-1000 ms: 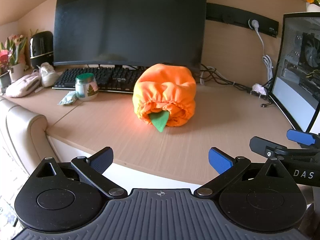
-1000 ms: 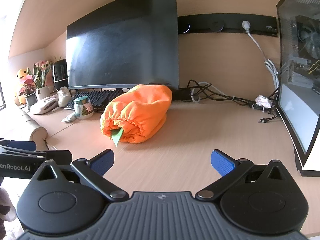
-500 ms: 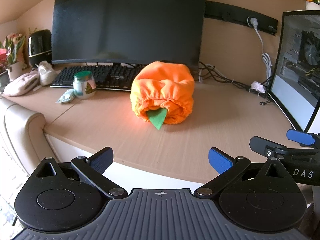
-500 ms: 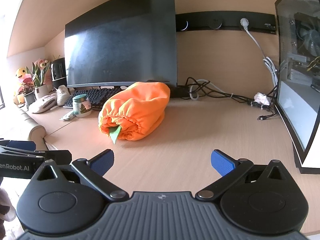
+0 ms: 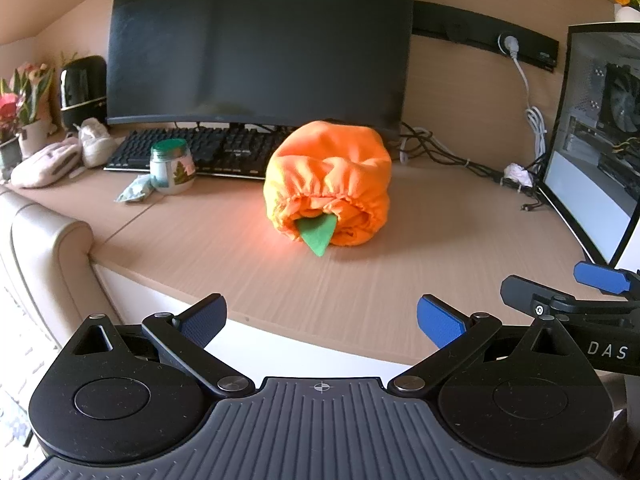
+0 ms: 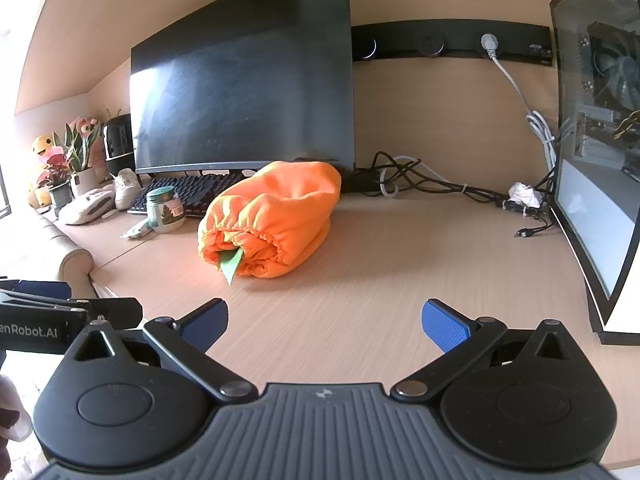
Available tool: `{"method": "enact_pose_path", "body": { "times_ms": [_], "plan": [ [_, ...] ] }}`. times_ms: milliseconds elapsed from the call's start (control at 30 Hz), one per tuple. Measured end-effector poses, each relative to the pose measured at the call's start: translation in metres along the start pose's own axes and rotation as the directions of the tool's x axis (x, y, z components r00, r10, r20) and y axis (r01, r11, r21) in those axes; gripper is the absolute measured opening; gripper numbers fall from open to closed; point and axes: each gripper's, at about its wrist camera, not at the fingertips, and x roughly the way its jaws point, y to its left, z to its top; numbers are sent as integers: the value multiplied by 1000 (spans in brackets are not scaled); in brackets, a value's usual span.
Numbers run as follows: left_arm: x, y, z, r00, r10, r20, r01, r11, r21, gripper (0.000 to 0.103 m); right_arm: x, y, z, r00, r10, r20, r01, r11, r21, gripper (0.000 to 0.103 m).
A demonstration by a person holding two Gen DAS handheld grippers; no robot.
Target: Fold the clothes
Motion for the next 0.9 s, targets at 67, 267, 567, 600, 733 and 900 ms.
{"method": "enact_pose_path", "body": {
  "times_ms": [67, 267, 567, 600, 733, 900],
  "plan": [
    [0, 0, 0, 1000, 0, -1, 0, 1000, -1, 103, 0, 0, 0, 1000, 1, -2, -1, 1000, 0, 103],
    [0, 2, 0, 1000, 7, -4, -7, 1000, -5, 103, 0, 0, 0, 1000, 1, -2, -1, 1000, 3, 103],
    [1, 2, -1, 1000, 0, -10, 0, 1000, -5, 103, 0, 0, 0, 1000, -1, -3, 1, 1000, 1, 103],
    [1, 1, -1, 1000, -1, -11, 1, 1000, -5, 103, 0, 0, 0, 1000, -1, -4, 1, 1000, 0, 103],
    [0, 1, -2, 1000, -1, -14, 0, 1000, -6, 103, 0, 0, -1, 1000, -1, -5, 1, 1000, -2, 103],
    [0, 2, -3, 1000, 1, -15, -2, 1000, -11, 103, -1, 1, -1, 1000, -1, -3, 1, 1000, -6, 103]
  ]
}}
